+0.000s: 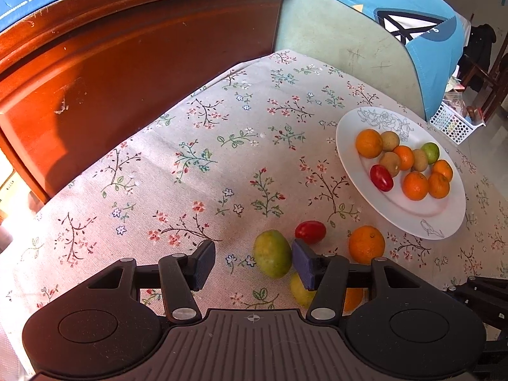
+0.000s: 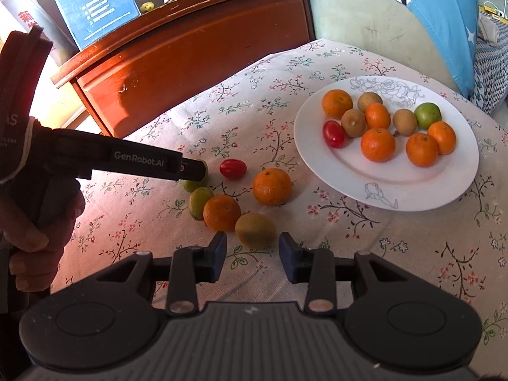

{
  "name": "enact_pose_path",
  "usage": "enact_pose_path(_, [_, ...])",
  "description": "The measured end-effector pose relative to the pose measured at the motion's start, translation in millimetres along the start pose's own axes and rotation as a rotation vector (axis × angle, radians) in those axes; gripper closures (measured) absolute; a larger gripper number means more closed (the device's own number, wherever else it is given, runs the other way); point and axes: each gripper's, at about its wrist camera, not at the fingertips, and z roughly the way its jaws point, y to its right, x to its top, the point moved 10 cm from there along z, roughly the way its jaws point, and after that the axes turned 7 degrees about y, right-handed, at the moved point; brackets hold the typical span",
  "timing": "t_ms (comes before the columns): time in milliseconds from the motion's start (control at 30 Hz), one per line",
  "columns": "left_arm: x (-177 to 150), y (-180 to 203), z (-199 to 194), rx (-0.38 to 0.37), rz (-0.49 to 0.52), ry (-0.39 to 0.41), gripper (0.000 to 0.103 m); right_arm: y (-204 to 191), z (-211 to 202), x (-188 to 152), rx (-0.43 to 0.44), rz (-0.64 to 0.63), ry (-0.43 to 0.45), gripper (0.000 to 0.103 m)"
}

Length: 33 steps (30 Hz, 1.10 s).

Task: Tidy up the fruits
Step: 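Move both open tools back toward the remaining fruits beside the plate, then grasp a brown fruit with the right tool while the left tool grasps a green fruit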

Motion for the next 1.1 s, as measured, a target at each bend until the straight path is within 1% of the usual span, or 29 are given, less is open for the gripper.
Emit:
enact_pose_path(167, [-2.5, 6.0, 1.8, -0.022, 0.012, -0.009, 0.052, -3.4, 4.0, -0.9, -0.006, -0.032, -0.001, 0.065])
enact_pose_path(433, [-6.9, 12.5, 6.6, -0.059, 0.004, -0.011, 0.054, 1.6, 7.7, -1.0, -0.02, -0.022, -0.004, 0.067])
enact_pose_path(467, [-7.0, 13.4, 6.7, -0.06, 0.008, -0.008, 0.056, 1.8, 7.8, -0.9, -0.02, -0.022, -0.004, 0.067])
enact_pose_path(500, [-7.0, 14.2, 6.5, -0.062, 0.013, -0.004, 0.061, 1.8, 8.0, -1.1, -0.019, -0.021, -0.003, 0.067])
enact_pose_path(567, [-7.1, 15.6, 6.9, -0.069, 0.018, 0.0, 0.063, 2.2, 8.1, -0.8, -0.019, -0.018, -0.001, 0.068])
enact_pose_path(900, [-8.1, 17.9, 9.7, -0.069, 0.028, 0.006, 0.063, 1.8, 8.1, -0.7, -0.019, -0.021, 0.001, 0.068])
enact_pose_path(967, [-8.0, 18.2, 9.5, -0.069, 0.032, 0.009, 0.064, 1.7, 8.2, -0.8, -0.019, -0.018, 0.003, 0.071])
enact_pose_path(1000, [-8.0, 18.6, 9.0, -0.072, 0.035, 0.012, 0.068, 2.0, 8.3, -0.8, -0.022, -0.018, 0.004, 0.074])
enact_pose_path(1033, [-7.5, 19.5, 8.2, -0.079, 0.036, 0.016, 0.072, 2.1, 8.3, -0.7, -0.019, -0.015, 0.005, 0.074])
enact_pose_path(1067, [-7.1, 20.2, 7.5, -0.084, 0.037, 0.016, 0.079, 2.2, 8.2, -0.8, -0.017, -0.009, 0.004, 0.074])
enact_pose_path(1100, [-7.1, 20.8, 6.8, -0.085, 0.039, 0.015, 0.079, 2.4, 8.1, -0.6, -0.014, -0.002, 0.003, 0.075])
